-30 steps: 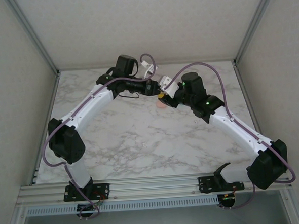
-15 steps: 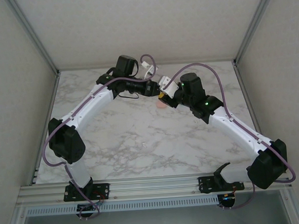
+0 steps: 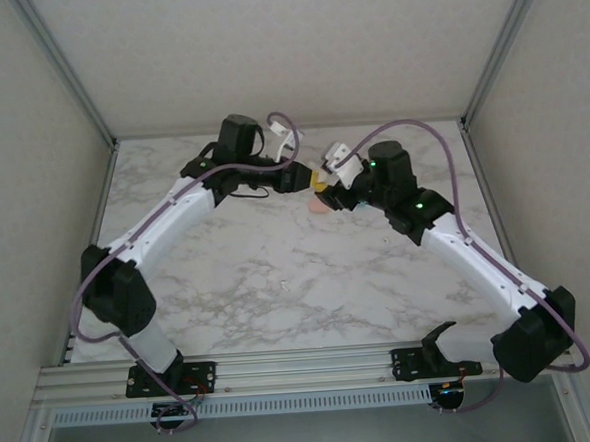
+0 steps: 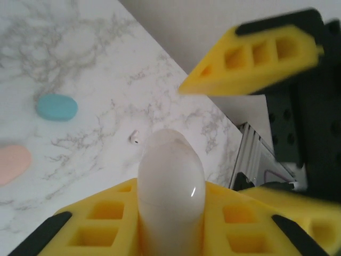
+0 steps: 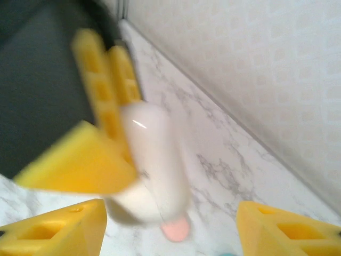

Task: Insert the wireless bluetooth earbuds into the charging case

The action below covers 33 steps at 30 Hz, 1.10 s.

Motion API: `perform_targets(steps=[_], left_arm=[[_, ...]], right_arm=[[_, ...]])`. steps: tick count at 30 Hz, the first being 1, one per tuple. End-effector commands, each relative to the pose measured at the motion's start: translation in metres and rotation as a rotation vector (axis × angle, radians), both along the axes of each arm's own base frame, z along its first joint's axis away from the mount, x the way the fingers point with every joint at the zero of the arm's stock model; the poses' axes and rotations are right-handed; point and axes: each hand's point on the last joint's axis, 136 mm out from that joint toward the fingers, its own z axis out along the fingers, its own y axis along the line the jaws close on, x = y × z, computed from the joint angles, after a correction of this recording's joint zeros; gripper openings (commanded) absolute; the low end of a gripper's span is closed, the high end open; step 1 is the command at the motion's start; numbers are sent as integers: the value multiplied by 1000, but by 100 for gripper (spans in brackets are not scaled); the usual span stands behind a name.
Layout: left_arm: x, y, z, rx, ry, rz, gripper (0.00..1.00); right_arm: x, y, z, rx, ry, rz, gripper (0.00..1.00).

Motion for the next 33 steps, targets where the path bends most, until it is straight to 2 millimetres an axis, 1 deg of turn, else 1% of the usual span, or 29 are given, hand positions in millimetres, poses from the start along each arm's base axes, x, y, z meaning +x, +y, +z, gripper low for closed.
perform_targets(steps=[1,2,5,7,8,11,14,16,20,25,29,33], left_arm=[[1,18,72,-161,-333,69,4],[-4,21,75,-188,-407,69,7],[-19,29,84,-235,-620,72,7],[-25,32,84,-235,-703,68,5],[-26,33,84,-233,-722,69,5],[-30,32,87,-255,-751,61,4],[-30,32,88,-286,-787,77,3],[-29,31,89,-308,-784,88,2],[-30,31,92,-360,-775,91,2],[-31,30,93,-388,-761,91,2],[-32,28,93,-400,-752,82,2],[-33,28,94,-413,-749,77,2]], right_arm=[[-16,-11,39,271,140,23,67],[-16,-13,43,331,196,28,67],[-15,-14,54,446,329,43,67],[-18,-9,61,493,385,85,66],[-22,-4,68,517,404,125,66],[-25,6,84,589,465,192,66],[-28,15,89,606,541,255,65],[-26,18,89,607,580,269,64],[-23,23,86,603,597,272,64],[-28,35,85,572,628,320,65],[-26,42,87,566,631,335,64],[-19,44,87,563,628,317,64]])
